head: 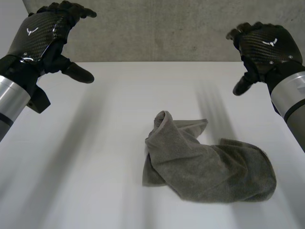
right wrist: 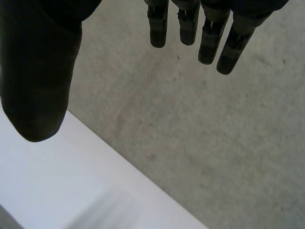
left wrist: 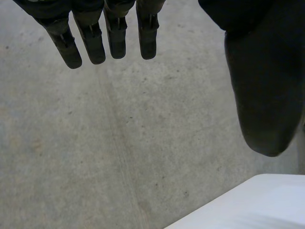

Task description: Fold the towel.

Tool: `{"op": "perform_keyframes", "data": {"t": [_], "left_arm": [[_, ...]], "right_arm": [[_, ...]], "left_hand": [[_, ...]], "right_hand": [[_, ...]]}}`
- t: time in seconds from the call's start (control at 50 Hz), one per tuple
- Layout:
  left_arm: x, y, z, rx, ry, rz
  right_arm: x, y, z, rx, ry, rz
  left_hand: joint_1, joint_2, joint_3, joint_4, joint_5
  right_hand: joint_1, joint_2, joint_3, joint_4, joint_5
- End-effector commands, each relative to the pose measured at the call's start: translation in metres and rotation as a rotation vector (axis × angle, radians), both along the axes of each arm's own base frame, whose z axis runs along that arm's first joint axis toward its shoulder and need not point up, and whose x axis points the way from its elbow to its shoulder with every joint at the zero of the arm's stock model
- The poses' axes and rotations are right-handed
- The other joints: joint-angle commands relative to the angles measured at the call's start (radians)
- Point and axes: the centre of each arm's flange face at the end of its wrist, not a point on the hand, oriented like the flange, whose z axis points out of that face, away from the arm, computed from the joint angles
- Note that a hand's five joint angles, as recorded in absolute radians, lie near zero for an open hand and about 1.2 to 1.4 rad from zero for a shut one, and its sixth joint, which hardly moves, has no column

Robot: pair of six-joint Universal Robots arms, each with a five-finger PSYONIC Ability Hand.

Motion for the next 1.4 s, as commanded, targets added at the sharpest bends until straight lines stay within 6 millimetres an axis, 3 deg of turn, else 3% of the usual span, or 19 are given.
{"op": "perform_keyframes", "data": {"t": [0.02, 0.38, 0.92, 1.04, 1.2, 1.26, 1.36, 1.4], "left_arm": [[-0.005, -0.015, -0.011, 0.074, 0.032, 0.019], [-0.016, -0.016, -0.057, 0.307, -0.034, 0.059], [-0.017, -0.012, -0.062, 0.318, -0.043, 0.052], [-0.024, -0.007, -0.073, 0.338, -0.07, 0.024], [-0.046, 0.005, -0.099, 0.321, -0.234, -0.042], [-0.054, 0.009, -0.105, 0.311, -0.273, -0.066], [-0.08, 0.026, -0.131, 0.317, -0.374, -0.154], [-0.082, 0.026, -0.138, 0.331, -0.384, -0.163]], "right_arm": [[-0.013, -0.014, -0.012, 0.061, -0.032, -0.045], [-0.016, -0.022, -0.016, 0.089, -0.052, -0.041], [-0.014, -0.024, -0.022, 0.107, -0.044, -0.031], [-0.007, -0.017, -0.023, 0.16, -0.015, 0.074], [-0.017, -0.023, -0.037, 0.361, -0.005, 0.189], [-0.012, -0.021, -0.048, 0.412, -0.001, 0.244], [-0.008, -0.022, -0.069, 0.457, 0.036, 0.282], [-0.001, -0.021, -0.086, 0.492, 0.076, 0.305]], "left_hand": [[-0.065, -0.032, -0.051, -0.059, -0.006], [-0.062, -0.029, -0.051, -0.059, -0.003], [-0.062, -0.029, -0.051, -0.059, -0.003], [-0.062, -0.029, -0.051, -0.059, -0.003], [-0.062, -0.029, -0.051, -0.059, -0.003], [-0.062, -0.029, -0.051, -0.059, -0.003], [-0.059, -0.026, -0.051, -0.059, 0.0], [-0.056, -0.023, -0.051, -0.059, 0.003]], "right_hand": [[-0.075, -0.076, -0.043, -0.076, -0.063], [-0.075, -0.076, -0.043, -0.076, -0.063], [-0.075, -0.076, -0.043, -0.076, -0.063], [-0.075, -0.076, -0.043, -0.076, -0.063], [-0.075, -0.076, -0.043, -0.076, -0.063], [-0.075, -0.076, -0.043, -0.076, -0.063], [-0.075, -0.076, -0.043, -0.076, -0.063], [-0.075, -0.076, -0.043, -0.076, -0.063]]}}
